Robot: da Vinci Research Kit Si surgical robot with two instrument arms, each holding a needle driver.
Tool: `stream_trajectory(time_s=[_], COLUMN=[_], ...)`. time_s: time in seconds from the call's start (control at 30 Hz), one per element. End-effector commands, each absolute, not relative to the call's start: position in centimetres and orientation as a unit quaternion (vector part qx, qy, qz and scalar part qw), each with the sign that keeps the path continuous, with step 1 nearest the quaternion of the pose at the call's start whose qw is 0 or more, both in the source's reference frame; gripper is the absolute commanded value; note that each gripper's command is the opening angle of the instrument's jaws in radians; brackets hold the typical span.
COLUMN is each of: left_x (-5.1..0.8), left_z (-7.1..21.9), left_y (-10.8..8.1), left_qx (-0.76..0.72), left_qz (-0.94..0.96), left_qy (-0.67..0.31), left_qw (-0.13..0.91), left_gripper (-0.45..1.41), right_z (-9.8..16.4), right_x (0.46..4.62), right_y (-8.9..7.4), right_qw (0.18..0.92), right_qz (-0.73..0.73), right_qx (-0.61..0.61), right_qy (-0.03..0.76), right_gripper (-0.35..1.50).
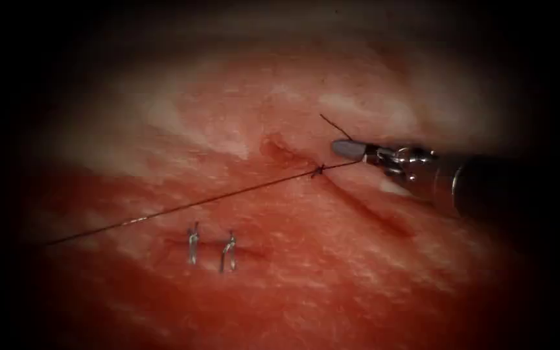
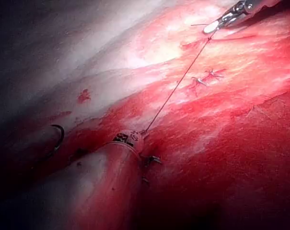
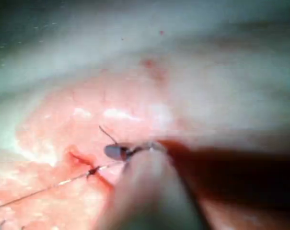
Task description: Wound Closure
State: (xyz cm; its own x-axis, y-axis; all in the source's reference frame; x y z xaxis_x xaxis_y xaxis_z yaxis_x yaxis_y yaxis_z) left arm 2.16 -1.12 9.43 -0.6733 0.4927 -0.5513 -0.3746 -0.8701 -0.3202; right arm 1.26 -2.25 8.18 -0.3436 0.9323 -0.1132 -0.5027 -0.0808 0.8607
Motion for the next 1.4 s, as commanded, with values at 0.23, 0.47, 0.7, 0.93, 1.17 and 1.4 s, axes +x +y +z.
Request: stream_trajectory(time_s=[0.23, 0.47, 0.7, 0.93, 1.17, 1.4], left_x=[2.18, 2.19, 2.18, 1.96, 1.5, 1.1], left_z=[9.5, 9.5, 9.5, 9.4, 9.1, 8.8], left_y=[-1.2, -1.2, -1.1, -0.9, -0.6, -0.3], left_qx=[-0.326, -0.325, -0.324, -0.361, -0.436, -0.504], left_qz=[0.909, 0.909, 0.909, 0.891, 0.857, 0.817], left_qy=[-0.093, -0.093, -0.092, -0.08, -0.07, -0.069], left_qw=[0.243, 0.245, 0.245, 0.262, 0.266, 0.271], left_gripper=[-0.45, -0.45, -0.45, -0.45, -0.45, -0.45], right_z=[8.3, 8.3, 8.3, 8.2, 8.0, 7.7], right_x=[1.29, 1.26, 1.25, 1.34, 1.25, 1.01], right_y=[-2.1, -2.1, -2.1, -2.2, -2.0, -1.9], right_qw=[0.529, 0.533, 0.534, 0.564, 0.562, 0.646], right_qz=[0.688, 0.686, 0.684, 0.618, 0.567, 0.47], right_qx=[0.233, 0.229, 0.233, 0.215, 0.145, 0.061], right_qy=[0.438, 0.438, 0.439, 0.504, 0.584, 0.598], right_gripper=[-0.35, -0.35, -0.35, 0.99, 1.41, 1.48])
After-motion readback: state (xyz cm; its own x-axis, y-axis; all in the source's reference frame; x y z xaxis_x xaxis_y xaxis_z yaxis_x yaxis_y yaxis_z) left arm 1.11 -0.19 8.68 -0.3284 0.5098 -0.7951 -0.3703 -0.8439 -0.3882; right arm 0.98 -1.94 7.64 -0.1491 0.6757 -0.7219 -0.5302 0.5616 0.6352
